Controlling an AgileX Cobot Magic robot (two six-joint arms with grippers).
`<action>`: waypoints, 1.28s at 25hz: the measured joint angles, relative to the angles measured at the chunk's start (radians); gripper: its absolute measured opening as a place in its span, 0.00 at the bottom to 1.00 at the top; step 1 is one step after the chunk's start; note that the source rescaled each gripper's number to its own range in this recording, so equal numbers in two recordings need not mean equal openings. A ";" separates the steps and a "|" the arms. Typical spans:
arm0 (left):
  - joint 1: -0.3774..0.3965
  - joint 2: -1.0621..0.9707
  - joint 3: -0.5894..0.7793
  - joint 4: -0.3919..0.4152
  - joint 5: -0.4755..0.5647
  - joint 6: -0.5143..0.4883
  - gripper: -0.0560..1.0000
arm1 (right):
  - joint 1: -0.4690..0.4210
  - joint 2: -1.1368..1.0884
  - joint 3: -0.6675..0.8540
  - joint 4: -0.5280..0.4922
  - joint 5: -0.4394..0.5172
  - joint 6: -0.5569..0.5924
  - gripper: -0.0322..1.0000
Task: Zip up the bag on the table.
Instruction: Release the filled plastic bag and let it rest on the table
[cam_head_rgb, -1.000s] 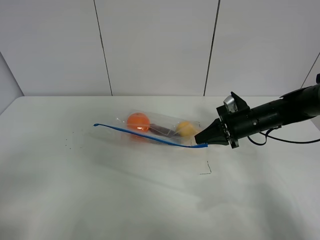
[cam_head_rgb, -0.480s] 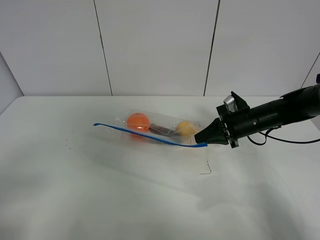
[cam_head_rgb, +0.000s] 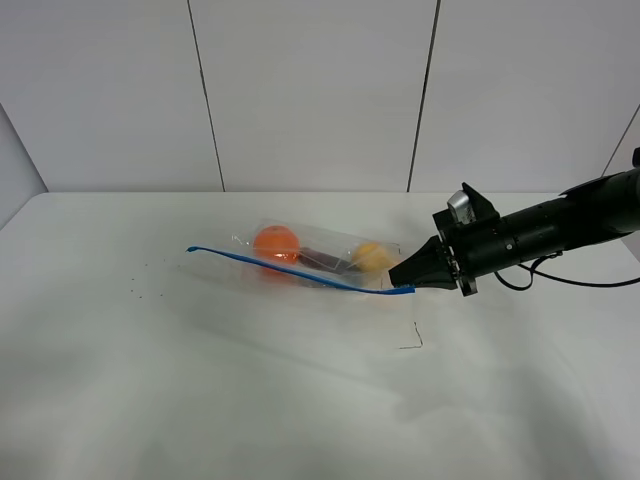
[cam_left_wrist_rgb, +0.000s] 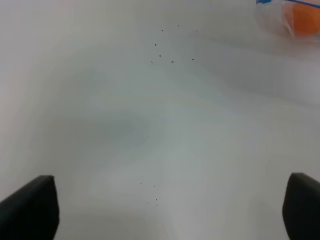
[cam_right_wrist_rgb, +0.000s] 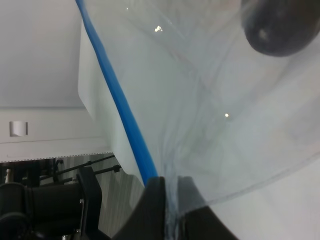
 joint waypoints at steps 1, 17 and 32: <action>0.000 0.000 0.000 0.000 0.000 0.000 1.00 | 0.000 0.000 0.000 0.000 0.000 0.000 0.03; 0.000 0.000 0.000 0.000 0.000 0.000 1.00 | 0.000 0.000 0.000 0.000 0.000 0.000 0.03; 0.000 0.000 0.000 0.000 0.000 0.000 1.00 | 0.000 0.000 0.000 -0.008 0.001 0.001 0.84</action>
